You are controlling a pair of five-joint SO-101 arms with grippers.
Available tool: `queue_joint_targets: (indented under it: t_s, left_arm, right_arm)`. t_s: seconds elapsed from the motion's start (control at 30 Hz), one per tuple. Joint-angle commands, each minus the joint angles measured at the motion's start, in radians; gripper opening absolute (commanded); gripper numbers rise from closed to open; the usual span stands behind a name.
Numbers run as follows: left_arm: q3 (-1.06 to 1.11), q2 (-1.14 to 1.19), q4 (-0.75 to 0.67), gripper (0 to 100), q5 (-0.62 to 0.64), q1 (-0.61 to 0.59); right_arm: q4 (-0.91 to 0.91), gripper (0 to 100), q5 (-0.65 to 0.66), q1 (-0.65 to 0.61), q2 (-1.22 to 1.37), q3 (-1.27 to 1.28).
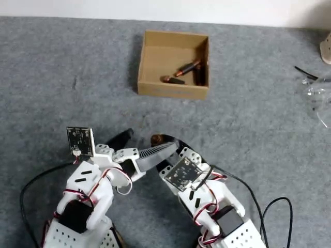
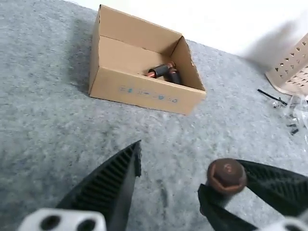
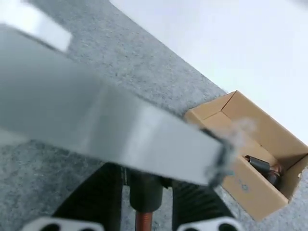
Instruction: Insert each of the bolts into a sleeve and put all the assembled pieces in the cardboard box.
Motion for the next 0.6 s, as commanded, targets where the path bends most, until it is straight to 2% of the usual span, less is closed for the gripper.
queue_joint_targets:
  t_s: [0.0, 0.1, 0.17, 0.23, 0.37, 0.4, 0.47, 0.5, 0.57]
  left_arm:
    - [-0.039, -0.008, -0.017, 52, 0.005, -0.019]
    - [-0.041, -0.008, -0.017, 50, 0.032, -0.091]
    - [-0.041, -0.008, -0.021, 42, 0.077, -0.154]
    - [-0.042, -0.008, -0.023, 31, 0.086, -0.205]
    - [-0.068, -0.008, -0.023, 3, 0.087, -0.288]
    - [-0.070, -0.008, -0.023, 0, 0.087, -0.308]
    - [-0.065, -0.008, -0.023, 4, 0.087, -0.331]
    - [-0.065, -0.008, -0.023, 3, 0.081, -0.340]
    - [-0.064, -0.008, -0.018, 0, -0.003, -0.351]
  right_arm:
    - [-0.088, 0.5, 0.006, 0.041, -0.012, 0.108]
    - [-0.096, 0.5, 0.005, 0.053, -0.012, 0.108]
    - [-0.096, 0.5, 0.005, 0.053, -0.012, 0.108]
    - [-0.096, 0.5, 0.005, 0.053, -0.012, 0.108]
    - [-0.096, 0.5, 0.005, 0.054, -0.012, 0.108]
    - [-0.096, 0.5, 0.005, 0.054, -0.012, 0.108]
    - [-0.096, 0.5, 0.003, 0.067, -0.012, 0.108]
    - [-0.097, 0.5, 0.003, 0.074, -0.012, 0.108]
    - [-0.099, 0.5, 0.003, 0.084, -0.012, 0.108]
